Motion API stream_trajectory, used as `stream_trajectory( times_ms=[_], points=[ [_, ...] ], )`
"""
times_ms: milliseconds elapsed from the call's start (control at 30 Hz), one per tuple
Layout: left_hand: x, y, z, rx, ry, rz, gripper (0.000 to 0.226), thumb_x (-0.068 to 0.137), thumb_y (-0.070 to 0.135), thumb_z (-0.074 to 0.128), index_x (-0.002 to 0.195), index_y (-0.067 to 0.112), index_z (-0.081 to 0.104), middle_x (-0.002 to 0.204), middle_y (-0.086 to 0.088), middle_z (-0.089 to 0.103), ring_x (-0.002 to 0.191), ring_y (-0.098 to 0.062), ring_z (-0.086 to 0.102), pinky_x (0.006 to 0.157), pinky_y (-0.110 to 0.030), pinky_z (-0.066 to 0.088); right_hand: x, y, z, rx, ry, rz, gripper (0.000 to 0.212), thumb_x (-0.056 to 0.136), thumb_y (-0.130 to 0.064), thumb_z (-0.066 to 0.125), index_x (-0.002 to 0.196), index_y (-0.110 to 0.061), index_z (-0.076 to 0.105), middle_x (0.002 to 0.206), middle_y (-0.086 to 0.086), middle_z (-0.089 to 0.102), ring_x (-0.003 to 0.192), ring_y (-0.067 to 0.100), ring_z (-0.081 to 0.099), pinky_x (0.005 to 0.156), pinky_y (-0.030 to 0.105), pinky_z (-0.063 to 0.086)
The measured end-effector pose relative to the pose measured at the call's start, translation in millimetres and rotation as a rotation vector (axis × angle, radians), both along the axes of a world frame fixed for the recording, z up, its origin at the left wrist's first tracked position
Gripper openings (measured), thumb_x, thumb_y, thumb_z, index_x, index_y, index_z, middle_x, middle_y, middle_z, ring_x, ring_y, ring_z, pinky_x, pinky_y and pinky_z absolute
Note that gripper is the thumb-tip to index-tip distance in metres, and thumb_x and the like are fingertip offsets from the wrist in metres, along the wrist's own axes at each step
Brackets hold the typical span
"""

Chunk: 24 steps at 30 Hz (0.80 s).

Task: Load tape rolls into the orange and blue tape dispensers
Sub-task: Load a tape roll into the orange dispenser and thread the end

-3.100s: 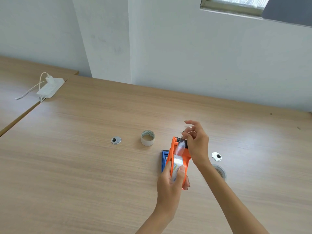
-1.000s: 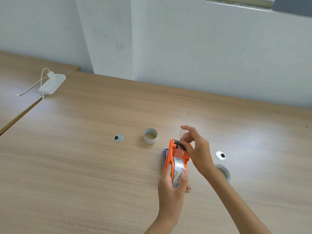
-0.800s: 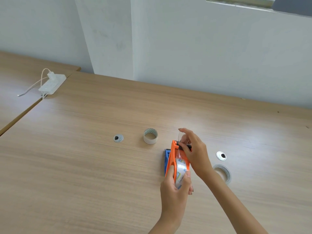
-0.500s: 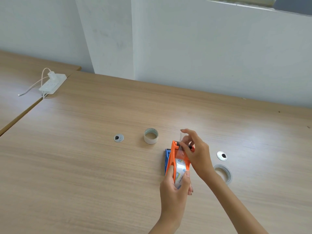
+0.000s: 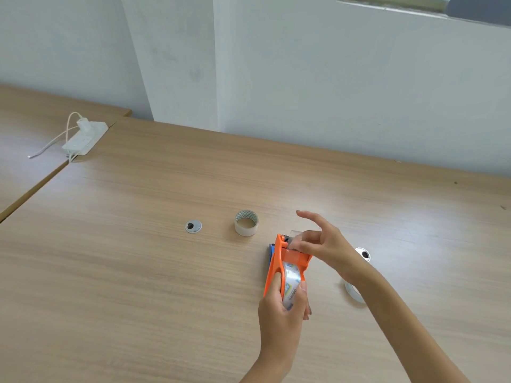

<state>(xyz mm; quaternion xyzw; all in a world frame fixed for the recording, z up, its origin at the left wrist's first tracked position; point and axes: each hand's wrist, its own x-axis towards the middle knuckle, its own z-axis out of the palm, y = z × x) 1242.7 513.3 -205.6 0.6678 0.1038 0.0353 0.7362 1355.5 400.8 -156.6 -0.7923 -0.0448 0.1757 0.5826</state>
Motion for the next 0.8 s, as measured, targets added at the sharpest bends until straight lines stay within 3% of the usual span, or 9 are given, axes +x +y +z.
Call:
stream_trajectory(
  times_ms=[167, 333, 533, 667, 800],
  points=[
    [5.5, -1.8, 4.8, 0.006, -0.028, 0.005, 0.019, 0.092, 0.017, 0.058, 0.108, 0.027, 0.060, 0.058, -0.008, 0.054, 0.049, -0.010, 0.051, 0.052, -0.019, 0.046, -4.3, 13.6, -8.6, -0.160, -0.209, -0.125, 0.062, 0.073, 0.007, 0.069, 0.125, -0.022, 0.051, 0.070, -0.003, 0.067, 0.061, 0.003, 0.056, 0.062, 0.015, 0.047],
    [10.7, -4.4, 5.9, 0.012, -0.030, 0.014, 0.020, 0.091, 0.018, 0.058, 0.108, 0.028, 0.061, 0.063, -0.009, 0.059, 0.051, -0.010, 0.053, 0.049, -0.014, 0.045, -9.4, 27.8, -15.7, -0.269, -0.369, -0.221, 0.064, 0.071, 0.017, 0.058, 0.123, -0.020, 0.051, 0.076, 0.013, 0.060, 0.060, 0.006, 0.049, 0.060, 0.011, 0.043],
    [11.3, -8.5, 6.0, 0.001, -0.033, 0.006, 0.020, 0.091, 0.016, 0.059, 0.106, 0.029, 0.061, 0.063, -0.008, 0.058, 0.049, -0.009, 0.053, 0.048, -0.016, 0.045, -5.0, 29.2, -22.2, -0.320, -0.363, -0.302, 0.056, 0.074, 0.015, 0.052, 0.119, -0.018, 0.052, 0.070, 0.009, 0.059, 0.064, 0.015, 0.053, 0.062, 0.015, 0.044],
    [7.8, -13.7, 4.5, 0.010, -0.019, -0.008, 0.017, 0.090, 0.017, 0.059, 0.097, 0.033, 0.060, 0.066, -0.009, 0.059, 0.051, -0.010, 0.055, 0.049, -0.018, 0.047, 1.0, 23.8, -23.2, -0.341, -0.326, -0.327, 0.051, 0.075, 0.014, 0.052, 0.116, -0.016, 0.053, 0.065, 0.003, 0.057, 0.061, 0.013, 0.053, 0.058, 0.010, 0.043],
    [8.5, -15.8, 2.2, 0.012, -0.012, -0.010, 0.017, 0.091, 0.020, 0.060, 0.104, 0.032, 0.060, 0.071, -0.009, 0.060, 0.055, -0.013, 0.057, 0.050, -0.018, 0.048, 1.1, 20.8, -23.7, -0.323, -0.320, -0.335, 0.046, 0.075, 0.011, 0.060, 0.111, -0.016, 0.055, 0.065, 0.000, 0.056, 0.058, 0.007, 0.051, 0.057, 0.008, 0.043]
  ],
)
